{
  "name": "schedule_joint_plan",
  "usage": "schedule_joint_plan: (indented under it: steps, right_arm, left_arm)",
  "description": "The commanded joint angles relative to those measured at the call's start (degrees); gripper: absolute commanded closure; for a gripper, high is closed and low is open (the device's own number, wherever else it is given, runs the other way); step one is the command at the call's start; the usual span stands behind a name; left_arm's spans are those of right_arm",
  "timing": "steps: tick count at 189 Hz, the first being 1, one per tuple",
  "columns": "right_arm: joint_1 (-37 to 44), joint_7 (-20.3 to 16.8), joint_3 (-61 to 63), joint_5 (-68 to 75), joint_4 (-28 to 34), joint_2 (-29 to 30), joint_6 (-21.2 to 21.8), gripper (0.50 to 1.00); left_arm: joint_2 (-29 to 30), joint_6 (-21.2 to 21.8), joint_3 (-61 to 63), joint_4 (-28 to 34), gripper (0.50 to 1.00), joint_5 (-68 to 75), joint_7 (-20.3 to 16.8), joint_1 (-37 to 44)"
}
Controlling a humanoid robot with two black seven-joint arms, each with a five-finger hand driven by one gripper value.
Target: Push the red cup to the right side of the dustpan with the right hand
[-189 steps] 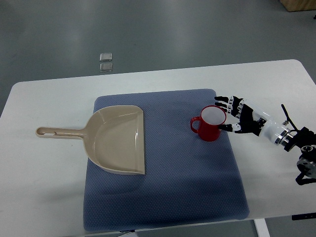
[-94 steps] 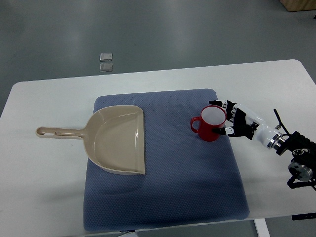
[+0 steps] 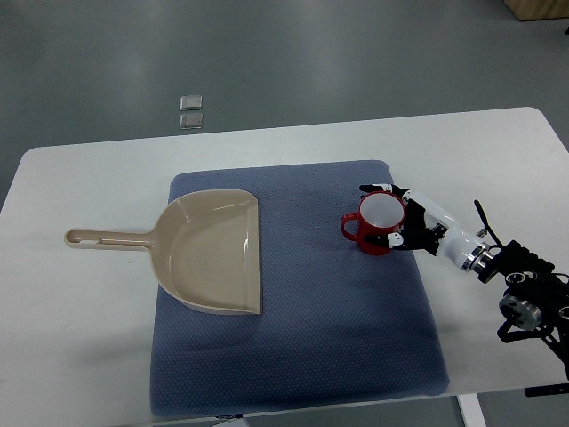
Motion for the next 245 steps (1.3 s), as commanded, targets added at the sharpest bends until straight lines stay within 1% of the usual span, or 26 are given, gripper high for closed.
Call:
schedule_joint_plan:
  steps: [1, 58, 118, 198, 245]
  right_arm:
    - [0.1, 0.0, -0.5, -0.1, 0.0, 1.3, -0.7, 0.568]
    - [1.2, 0.0, -1.3, -1.6, -2.4, 4.9, -2.2, 0.568]
    - [3.6, 0.0, -4.3, -1.6, -2.4, 8.3, -5.1, 0.568]
    - [4.1, 0.0, -5.1, -1.8, -2.2, 11.4, -5.9, 0.568]
    - [3.6, 0.0, -5.5, -1.8, -2.2, 12.0, -6.0, 0.568]
  left_arm:
    - [0.0, 0.1, 0.0, 0.0, 0.5, 0.0, 0.0, 0.1]
    - [0.0, 0.0, 0.0, 0.2, 0.5, 0.0, 0.0, 0.1]
    - [0.0, 0.1, 0.1, 0.3, 0.5, 0.0, 0.0, 0.1]
    - [0.0, 0.1, 0.1, 0.0, 0.5, 0.0, 0.0, 0.2]
    - [0.0, 0.1, 0.0, 0.1, 0.5, 0.0, 0.0, 0.5]
